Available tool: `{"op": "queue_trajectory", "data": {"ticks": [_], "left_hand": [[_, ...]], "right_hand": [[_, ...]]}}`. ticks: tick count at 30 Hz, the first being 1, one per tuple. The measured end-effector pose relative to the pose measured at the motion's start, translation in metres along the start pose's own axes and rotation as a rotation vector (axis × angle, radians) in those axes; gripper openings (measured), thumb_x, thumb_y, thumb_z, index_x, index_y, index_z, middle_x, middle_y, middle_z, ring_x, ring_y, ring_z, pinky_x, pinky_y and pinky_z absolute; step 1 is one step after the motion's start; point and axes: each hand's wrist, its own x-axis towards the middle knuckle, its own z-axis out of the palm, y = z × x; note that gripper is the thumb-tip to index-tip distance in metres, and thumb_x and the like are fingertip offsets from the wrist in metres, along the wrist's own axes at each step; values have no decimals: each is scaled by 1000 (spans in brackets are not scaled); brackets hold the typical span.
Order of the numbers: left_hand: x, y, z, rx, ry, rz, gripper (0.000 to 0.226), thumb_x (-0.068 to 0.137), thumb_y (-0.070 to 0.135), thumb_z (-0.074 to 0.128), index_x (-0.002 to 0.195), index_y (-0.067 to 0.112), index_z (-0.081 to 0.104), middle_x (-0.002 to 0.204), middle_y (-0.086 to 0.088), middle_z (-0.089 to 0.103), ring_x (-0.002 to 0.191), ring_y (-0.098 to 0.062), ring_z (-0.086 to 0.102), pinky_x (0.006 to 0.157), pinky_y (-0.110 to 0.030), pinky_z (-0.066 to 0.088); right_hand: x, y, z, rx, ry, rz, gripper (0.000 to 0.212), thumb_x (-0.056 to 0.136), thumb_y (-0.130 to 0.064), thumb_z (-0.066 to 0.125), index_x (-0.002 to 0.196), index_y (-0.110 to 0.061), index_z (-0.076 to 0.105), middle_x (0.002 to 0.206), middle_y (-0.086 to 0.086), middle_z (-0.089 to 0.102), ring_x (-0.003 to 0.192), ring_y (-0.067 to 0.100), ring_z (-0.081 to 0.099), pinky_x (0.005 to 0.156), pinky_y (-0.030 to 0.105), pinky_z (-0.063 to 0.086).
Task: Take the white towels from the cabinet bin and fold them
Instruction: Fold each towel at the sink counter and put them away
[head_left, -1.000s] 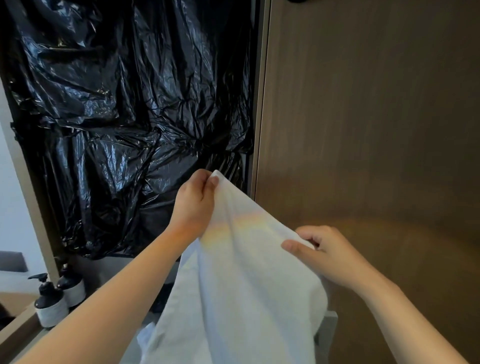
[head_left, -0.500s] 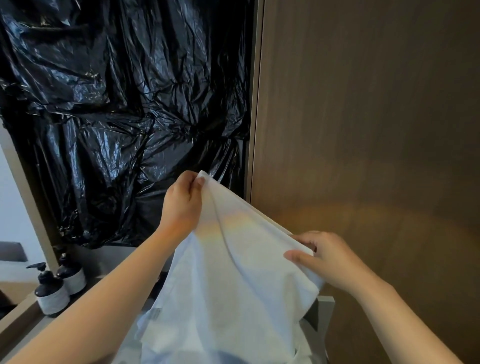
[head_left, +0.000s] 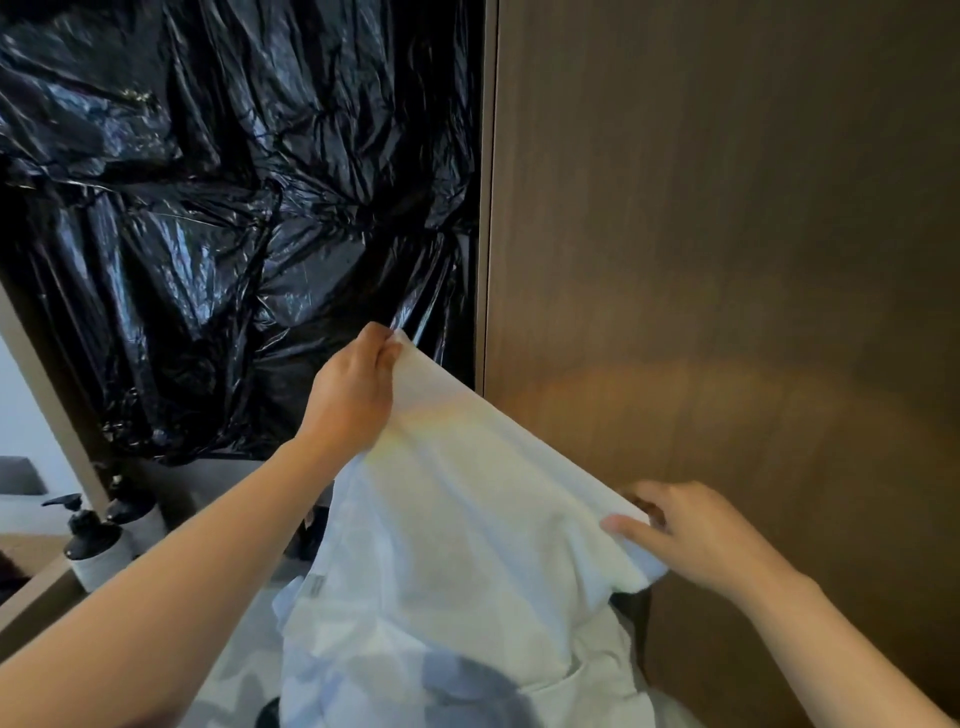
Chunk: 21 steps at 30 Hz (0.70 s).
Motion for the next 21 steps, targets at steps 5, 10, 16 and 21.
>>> {"op": "queue_trajectory", "data": {"ticks": [5,10,16,21], "left_hand": [[-3,-3,1,7,4,17,18,104,28,35,98,16,48,73,-1,55,67,-26,54,62,-44,46],[0,-11,-3,24,48,-11,19,104,25,34,102,15,50,75,-3,57,67,-24,54,64,-47,47],[-4,-20,0,32,53,-24,18,104,25,34,100,16,50,75,-4,58,67,-23,55,63,-45,46],[-6,-21,-2,9,76,-23,19,104,26,34,100,16,50,77,-5,58,67,-23,55,64,-47,48]], "right_hand": [[-5,8,-3,109,68,-19,34,92,-50,57,121,-35,61,111,-13,66,88,1,60,70,13,48],[-9,8,-5,184,160,-105,16,89,-50,60,79,-37,64,77,-14,64,73,3,59,56,13,40],[-18,17,-8,-31,196,-95,34,84,-64,46,62,-39,51,68,-13,53,67,2,52,56,14,28],[-11,27,-10,-187,195,-54,35,92,-60,38,84,-33,59,83,-14,57,76,2,53,64,10,35]]}}
